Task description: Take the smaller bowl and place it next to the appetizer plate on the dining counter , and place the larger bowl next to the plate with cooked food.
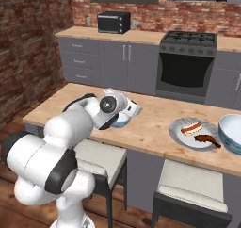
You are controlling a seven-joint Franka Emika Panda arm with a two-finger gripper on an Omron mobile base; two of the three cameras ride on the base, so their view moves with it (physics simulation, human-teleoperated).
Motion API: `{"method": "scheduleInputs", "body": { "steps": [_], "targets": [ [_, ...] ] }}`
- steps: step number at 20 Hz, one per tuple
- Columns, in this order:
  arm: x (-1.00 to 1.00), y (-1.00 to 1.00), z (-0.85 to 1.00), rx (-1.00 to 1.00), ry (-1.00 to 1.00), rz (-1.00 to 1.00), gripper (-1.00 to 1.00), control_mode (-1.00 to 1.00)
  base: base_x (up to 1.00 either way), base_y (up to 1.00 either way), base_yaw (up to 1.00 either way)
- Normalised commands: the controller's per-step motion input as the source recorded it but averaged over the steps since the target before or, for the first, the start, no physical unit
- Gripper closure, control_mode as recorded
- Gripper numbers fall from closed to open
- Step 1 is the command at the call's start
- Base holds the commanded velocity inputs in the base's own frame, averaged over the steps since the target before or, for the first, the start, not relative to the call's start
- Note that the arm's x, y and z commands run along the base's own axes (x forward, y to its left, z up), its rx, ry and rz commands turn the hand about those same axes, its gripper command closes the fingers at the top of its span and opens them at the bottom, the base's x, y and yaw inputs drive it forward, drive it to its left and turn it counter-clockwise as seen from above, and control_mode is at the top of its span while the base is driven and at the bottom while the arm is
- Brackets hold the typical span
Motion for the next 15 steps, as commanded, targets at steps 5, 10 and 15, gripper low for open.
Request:
{"method": "scheduleInputs", "body": {
  "steps": [5,10,15],
  "targets": [
    [-0.99,-0.08,0.79,-0.36,0.37,0.0,-1.0,-1.0,0.0,0.0,0.0],
    [-1.0,0.0,0.32,-0.32,0.53,0.0,-1.0,-1.0,0.0,0.0,0.0],
    [-1.0,0.08,-0.02,0.03,0.29,0.09,-1.0,-1.0,0.0,0.0,0.0]
  ]
}}
